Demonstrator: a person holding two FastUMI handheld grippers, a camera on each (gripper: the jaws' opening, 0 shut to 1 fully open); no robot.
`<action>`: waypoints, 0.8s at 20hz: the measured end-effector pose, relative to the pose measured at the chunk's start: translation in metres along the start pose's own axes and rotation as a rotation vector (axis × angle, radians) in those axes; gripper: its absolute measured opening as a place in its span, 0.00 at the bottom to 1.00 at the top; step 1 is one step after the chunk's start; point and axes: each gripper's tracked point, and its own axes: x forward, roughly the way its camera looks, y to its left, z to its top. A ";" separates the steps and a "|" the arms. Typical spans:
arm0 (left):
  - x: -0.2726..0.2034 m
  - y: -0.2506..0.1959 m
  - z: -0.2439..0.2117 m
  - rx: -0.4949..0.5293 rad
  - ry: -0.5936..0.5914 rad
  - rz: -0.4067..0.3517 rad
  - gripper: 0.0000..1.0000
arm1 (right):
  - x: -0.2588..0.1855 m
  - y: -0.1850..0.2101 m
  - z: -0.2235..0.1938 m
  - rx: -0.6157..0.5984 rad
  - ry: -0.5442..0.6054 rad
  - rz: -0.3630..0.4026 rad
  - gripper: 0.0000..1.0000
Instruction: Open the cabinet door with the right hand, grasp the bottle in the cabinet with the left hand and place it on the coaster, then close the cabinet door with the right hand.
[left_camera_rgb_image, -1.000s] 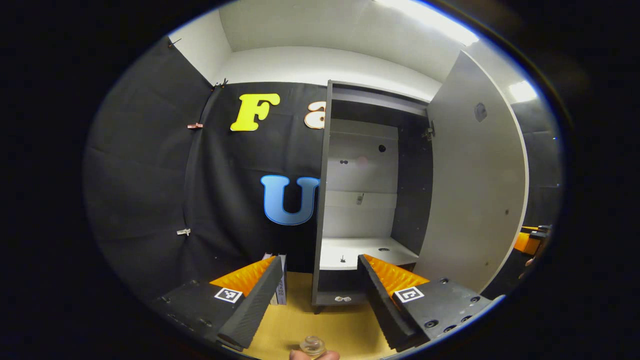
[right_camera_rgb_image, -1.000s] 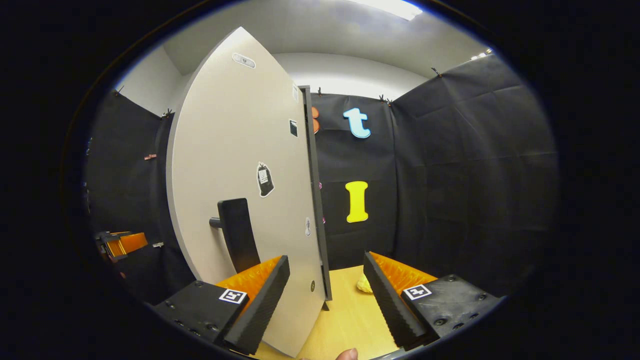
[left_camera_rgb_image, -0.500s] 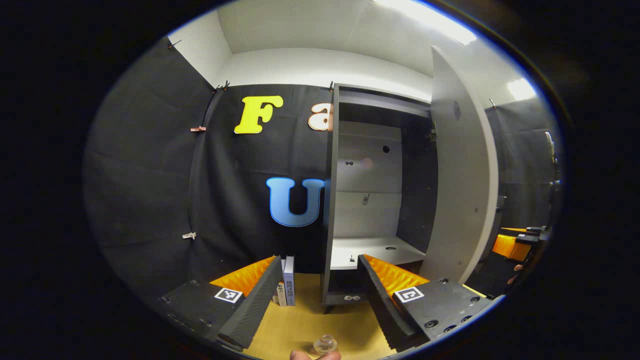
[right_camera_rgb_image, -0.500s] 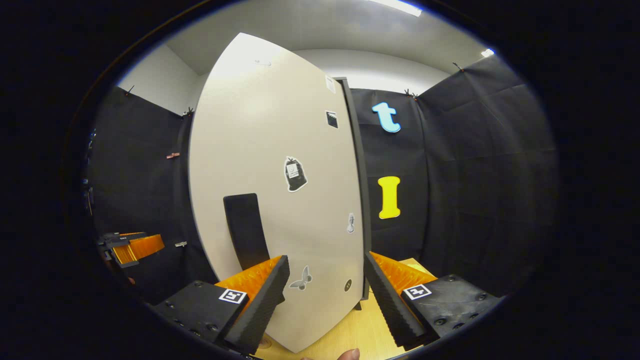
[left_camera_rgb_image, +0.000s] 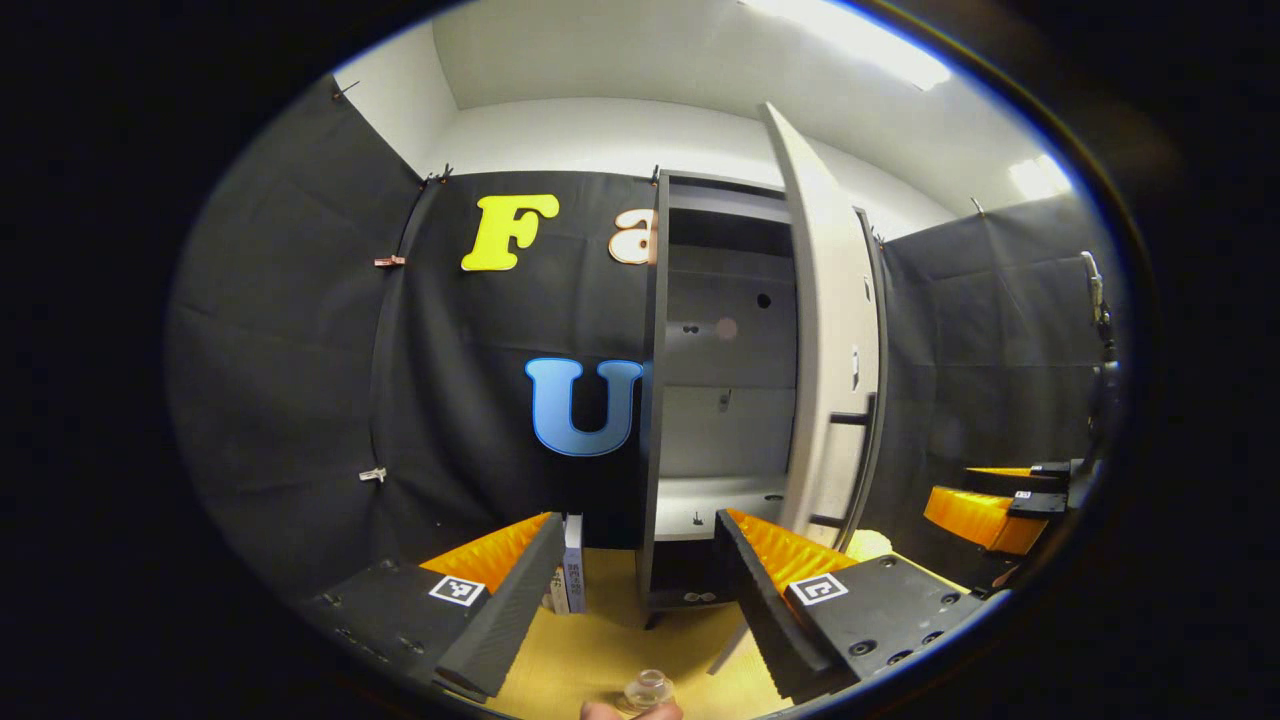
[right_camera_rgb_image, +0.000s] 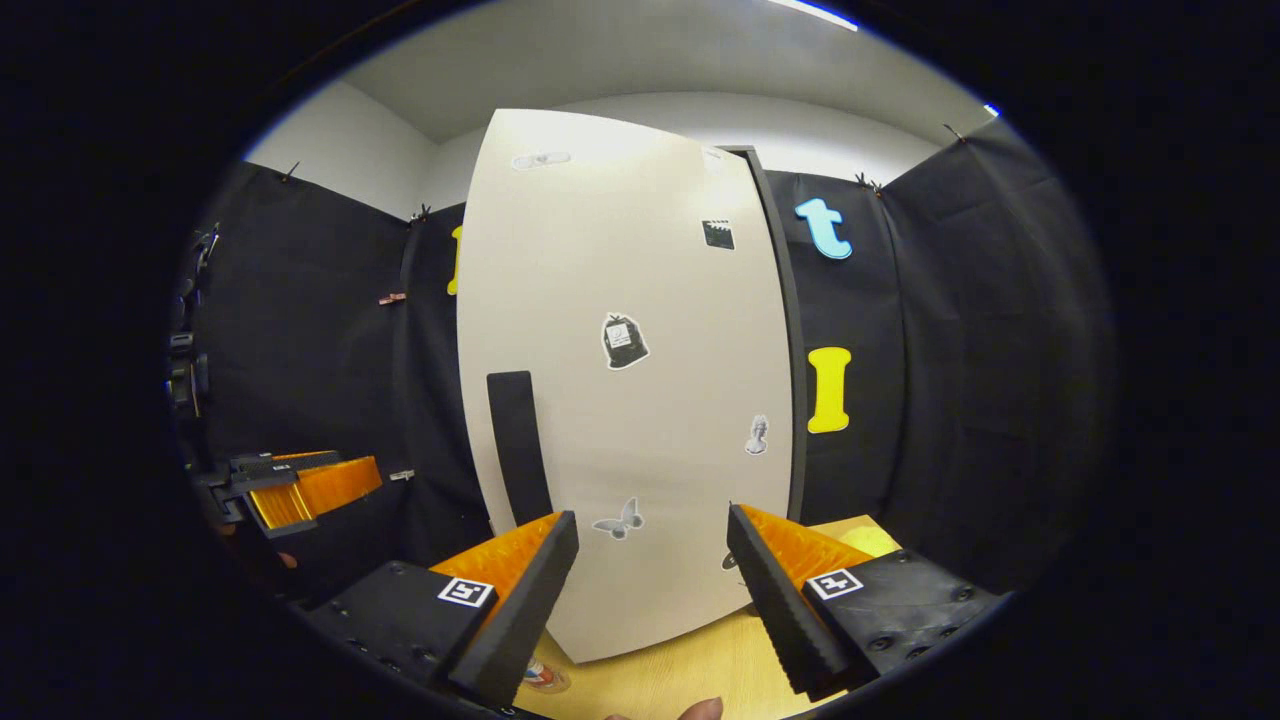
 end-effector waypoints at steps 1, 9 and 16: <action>0.000 -0.001 -0.001 -0.004 -0.001 0.000 0.95 | -0.001 -0.002 0.001 0.005 -0.003 -0.002 0.98; 0.000 -0.015 0.004 0.008 -0.019 -0.024 0.93 | -0.009 -0.014 0.003 0.001 -0.014 -0.038 0.97; 0.000 -0.022 0.004 0.028 -0.022 -0.031 0.94 | -0.014 -0.031 0.009 -0.018 -0.038 -0.118 0.97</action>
